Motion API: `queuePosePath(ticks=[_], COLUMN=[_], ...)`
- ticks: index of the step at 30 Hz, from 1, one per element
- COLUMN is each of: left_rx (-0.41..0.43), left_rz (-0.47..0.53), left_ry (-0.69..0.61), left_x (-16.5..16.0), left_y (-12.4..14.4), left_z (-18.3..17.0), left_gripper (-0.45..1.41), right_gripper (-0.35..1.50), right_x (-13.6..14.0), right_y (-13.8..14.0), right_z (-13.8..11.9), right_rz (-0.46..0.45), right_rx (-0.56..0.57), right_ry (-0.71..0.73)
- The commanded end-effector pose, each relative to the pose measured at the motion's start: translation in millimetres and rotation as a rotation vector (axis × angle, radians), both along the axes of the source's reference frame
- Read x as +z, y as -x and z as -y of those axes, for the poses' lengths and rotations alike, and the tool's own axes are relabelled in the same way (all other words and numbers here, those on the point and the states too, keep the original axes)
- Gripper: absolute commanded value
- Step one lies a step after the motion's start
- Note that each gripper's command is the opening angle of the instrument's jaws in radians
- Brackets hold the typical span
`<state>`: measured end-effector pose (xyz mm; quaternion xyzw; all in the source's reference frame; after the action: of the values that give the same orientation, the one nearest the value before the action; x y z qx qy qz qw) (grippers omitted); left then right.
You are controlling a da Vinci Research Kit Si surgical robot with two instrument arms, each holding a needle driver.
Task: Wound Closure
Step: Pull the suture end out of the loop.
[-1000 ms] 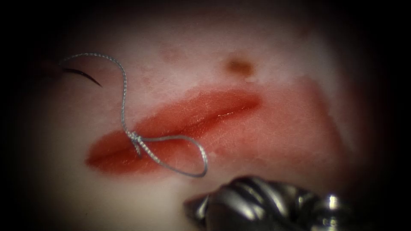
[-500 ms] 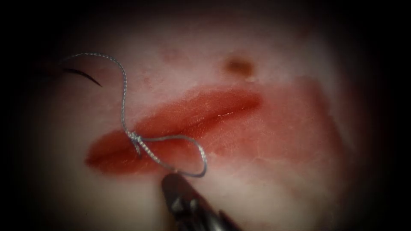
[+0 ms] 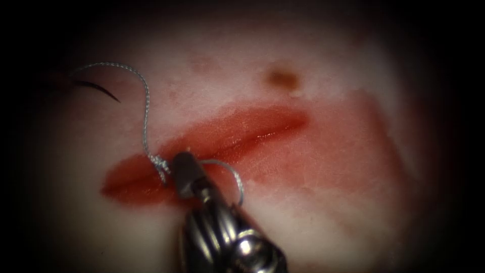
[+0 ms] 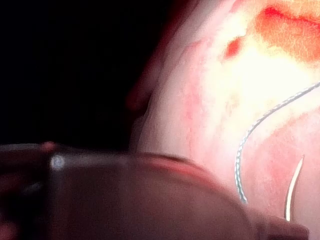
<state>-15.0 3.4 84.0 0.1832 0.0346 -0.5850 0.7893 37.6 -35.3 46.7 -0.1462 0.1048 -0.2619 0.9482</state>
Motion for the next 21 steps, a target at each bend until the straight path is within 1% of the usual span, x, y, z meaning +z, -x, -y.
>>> queuePosePath(ticks=[1,5,7,9,10,14,17,19,20,21], left_rx=[-0.002,-0.002,-0.002,-0.002,-0.002,-0.002,-0.002,-0.002,-0.002,-0.002], left_rz=[0.002,0.002,0.002,0.002,0.001,0.002,0.002,0.002,0.002,0.002], left_ry=[0.007,0.007,0.007,0.007,0.007,0.007,0.007,0.007,0.007,0.007], left_x=[-0.4,-0.4,-0.4,-0.4,-0.4,-0.4,-0.4,-0.4,-0.4,-0.4], left_y=[0.2,0.2,0.2,0.2,0.2,0.2,0.2,0.2,0.2,0.2], left_z=[-1.3,-1.3,-1.3,-1.3,-1.3,-1.3,-1.3,-1.3,-1.3,-1.3], left_gripper=[-0.45,-0.45,-0.45,-0.45,-0.45,-0.45,-0.45,-0.45,-0.45,-0.45], right_gripper=[0.67,0.61,0.42,0.32,0.14,0.07,0.17,0.17,-0.35,-0.35], right_x=[-0.4,-0.5,-0.5,-0.6,-0.5,-0.4,0.0,0.1,0.1,0.0], right_y=[-1.2,-1.2,-1.1,-1.0,-1.0,-0.7,-0.2,-0.1,0.1,0.2], right_z=[-0.5,-0.1,0.1,0.3,0.5,0.4,0.1,0.0,0.1,0.2], right_rz=[-0.009,0.006,0.009,0.011,0.018,0.032,0.039,0.039,0.041,0.041], right_rx=[0.007,0.002,-0.007,-0.018,-0.018,-0.015,-0.019,-0.019,-0.027,-0.035], right_ry=[-0.001,0.003,0.003,0.003,0.006,0.006,-0.002,-0.001,0.0,0.001])
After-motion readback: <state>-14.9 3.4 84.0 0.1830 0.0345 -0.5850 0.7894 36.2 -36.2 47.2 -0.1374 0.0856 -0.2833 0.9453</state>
